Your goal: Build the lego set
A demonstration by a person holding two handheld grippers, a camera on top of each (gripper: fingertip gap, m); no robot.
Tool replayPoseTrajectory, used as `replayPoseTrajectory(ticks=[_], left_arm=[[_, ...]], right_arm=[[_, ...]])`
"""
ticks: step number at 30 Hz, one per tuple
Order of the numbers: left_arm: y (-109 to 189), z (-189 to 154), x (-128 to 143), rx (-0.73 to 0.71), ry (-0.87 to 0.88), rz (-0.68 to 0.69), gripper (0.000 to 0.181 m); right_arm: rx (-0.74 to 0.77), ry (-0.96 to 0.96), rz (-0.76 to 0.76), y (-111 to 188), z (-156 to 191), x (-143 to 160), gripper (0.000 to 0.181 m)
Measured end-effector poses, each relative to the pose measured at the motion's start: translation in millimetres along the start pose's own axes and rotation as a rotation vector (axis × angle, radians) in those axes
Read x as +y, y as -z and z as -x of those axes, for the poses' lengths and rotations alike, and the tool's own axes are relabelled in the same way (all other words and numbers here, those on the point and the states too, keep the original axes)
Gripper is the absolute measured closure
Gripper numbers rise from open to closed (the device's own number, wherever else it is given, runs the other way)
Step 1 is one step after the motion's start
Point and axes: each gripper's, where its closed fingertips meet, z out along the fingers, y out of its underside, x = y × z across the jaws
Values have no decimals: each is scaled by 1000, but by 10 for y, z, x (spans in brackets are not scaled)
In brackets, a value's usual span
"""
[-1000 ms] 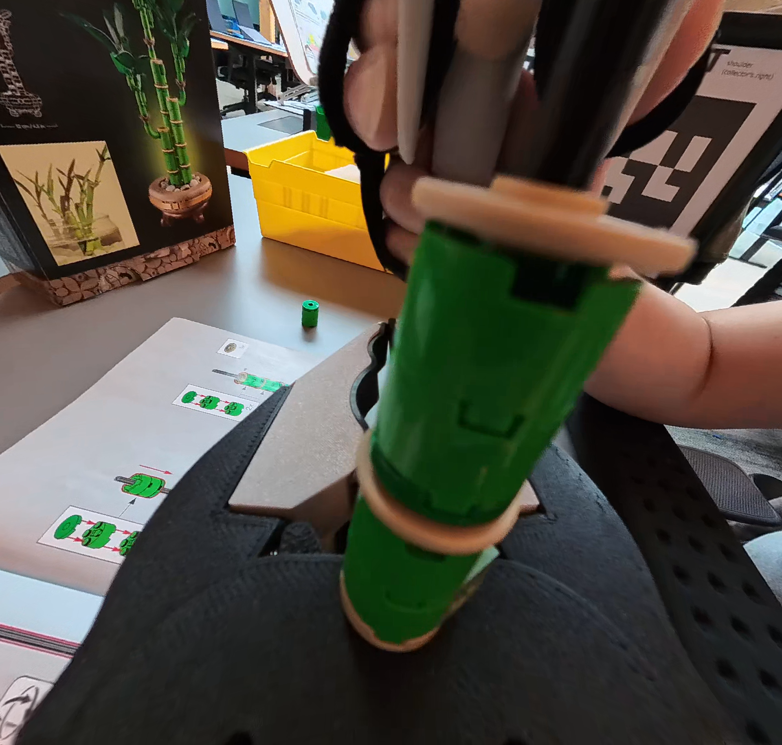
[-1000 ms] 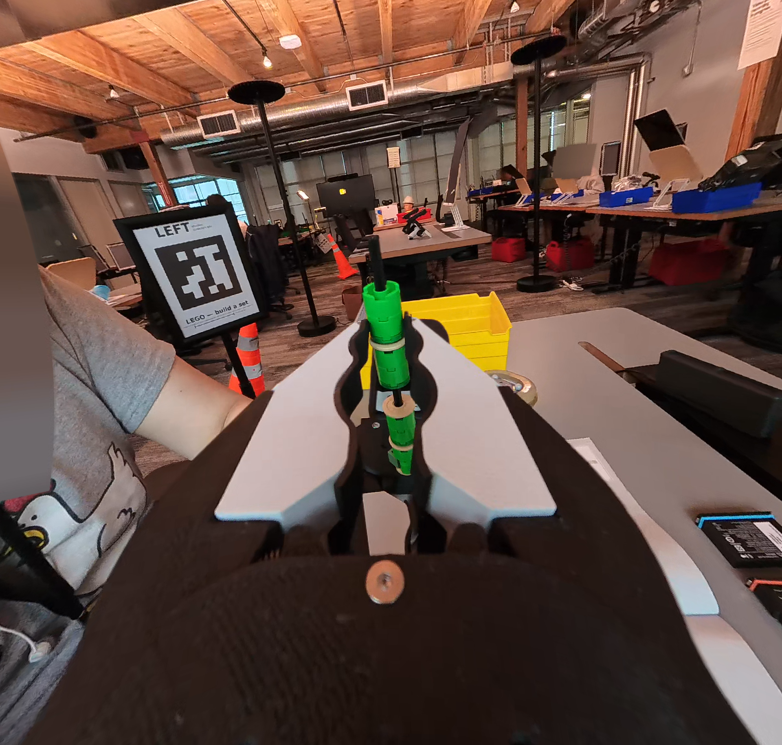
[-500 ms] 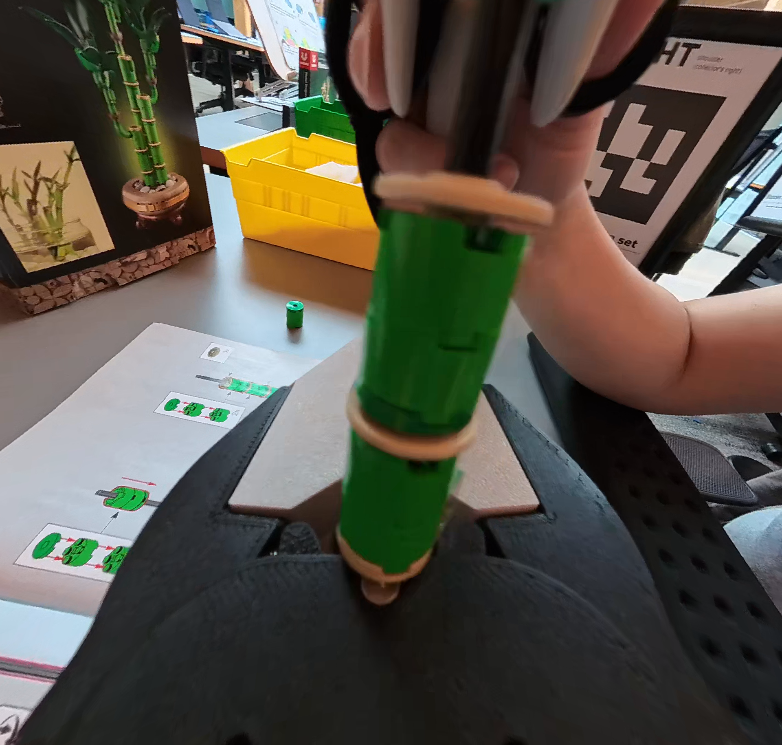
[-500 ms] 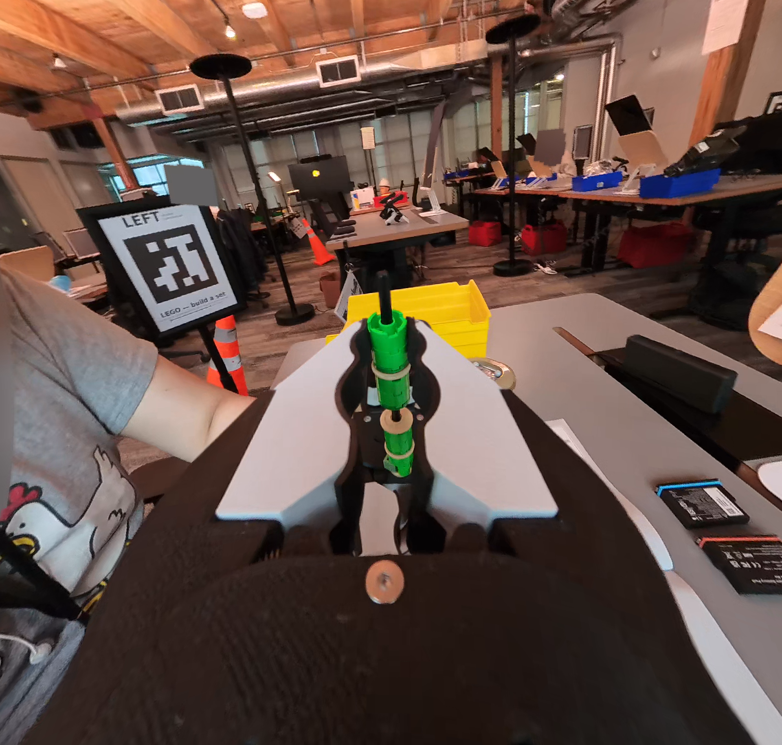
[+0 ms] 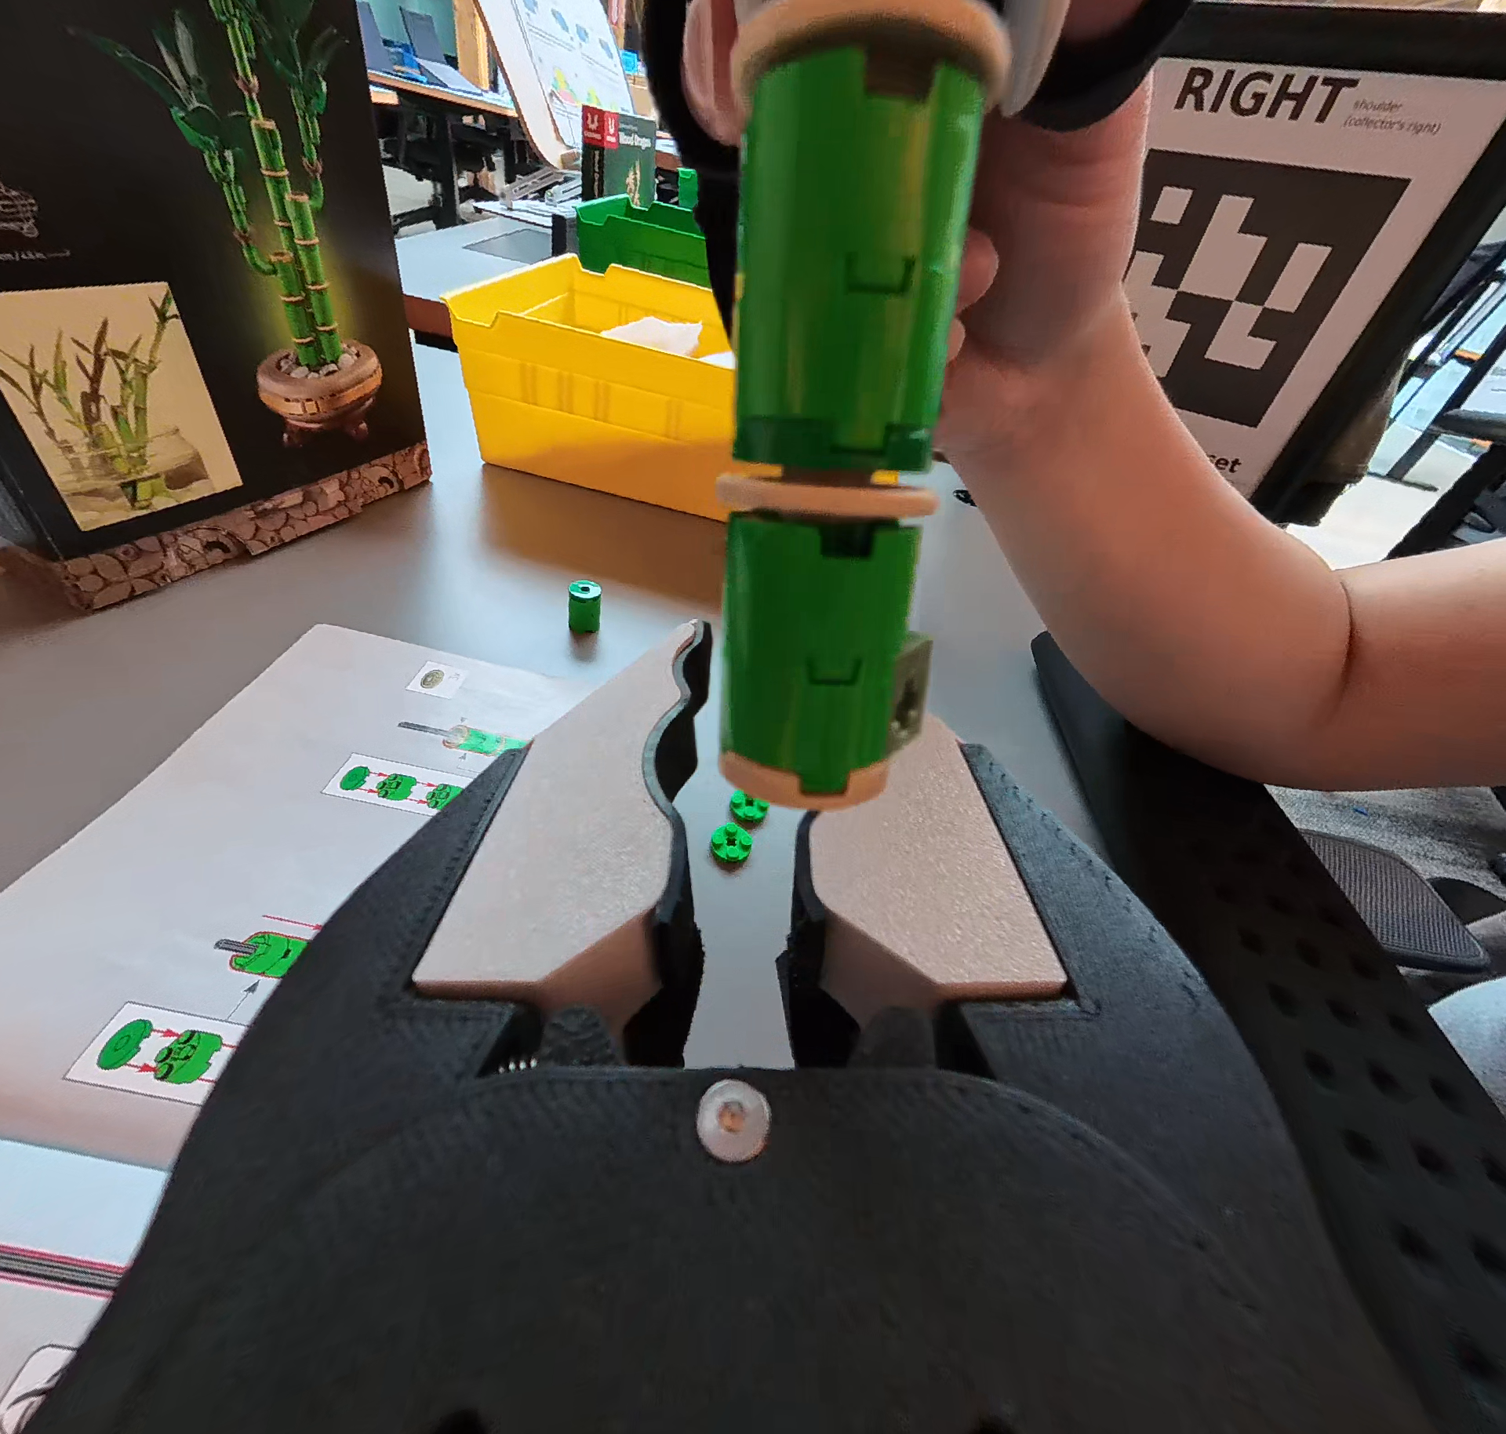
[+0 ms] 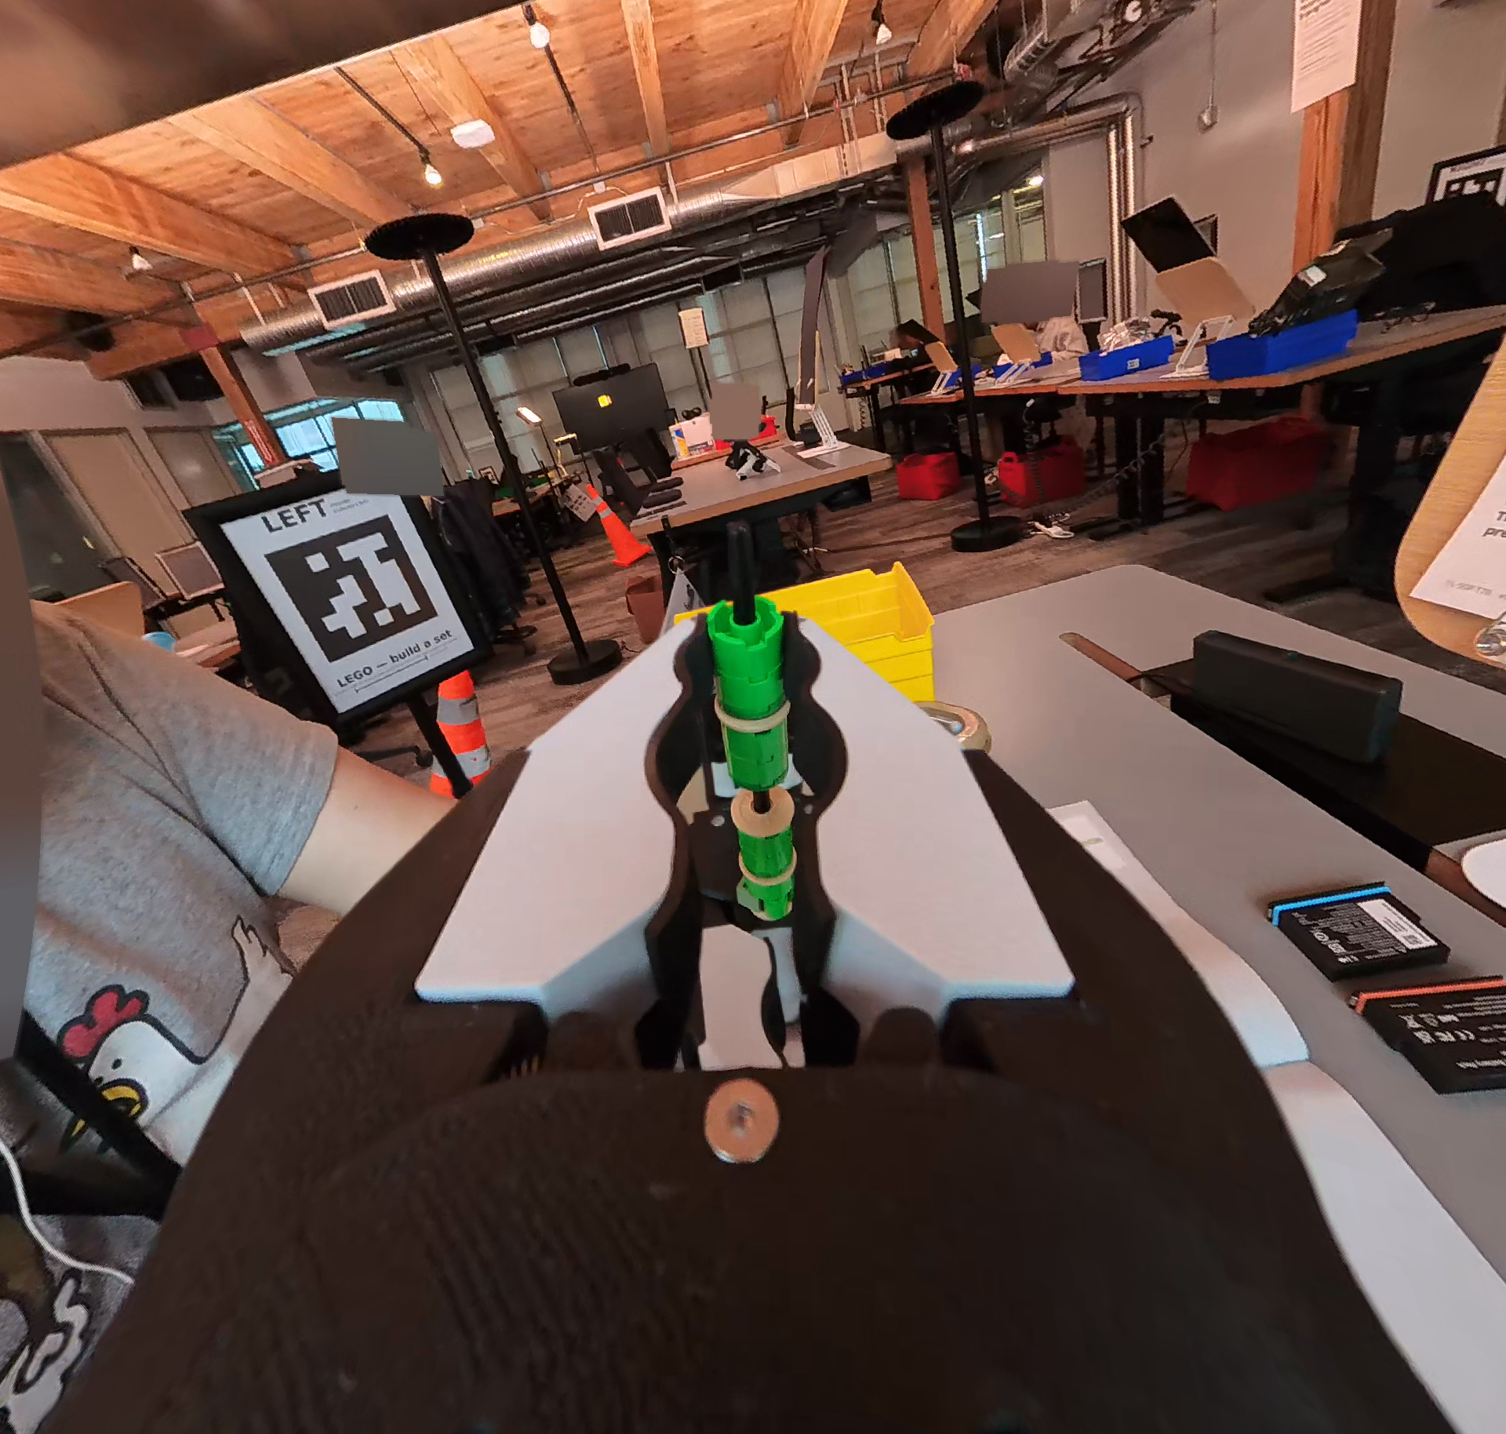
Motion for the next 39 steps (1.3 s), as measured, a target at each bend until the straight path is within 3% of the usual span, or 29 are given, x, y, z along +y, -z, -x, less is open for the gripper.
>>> replayPoseTrajectory(ticks=[5, 13, 24, 28, 39], left_arm=[[-50, -76, 63, 20, -32, 35, 181], [-86, -116, 114, 37, -37, 53, 181], [-108, -212, 53, 82, -32, 6, 181], [-116, -241, 38, 88, -45, -3, 181], [-32, -319, -191, 84, -135, -123, 181]], right_arm=[[-26, 5, 26, -158, 71, 97, 166], [-22, 69, 119, -298, 161, 244, 165], [16, 101, 142, -340, 173, 244, 166], [-12, 34, 114, -336, 194, 205, 166], [-58, 84, 120, -406, 392, 177, 166]])
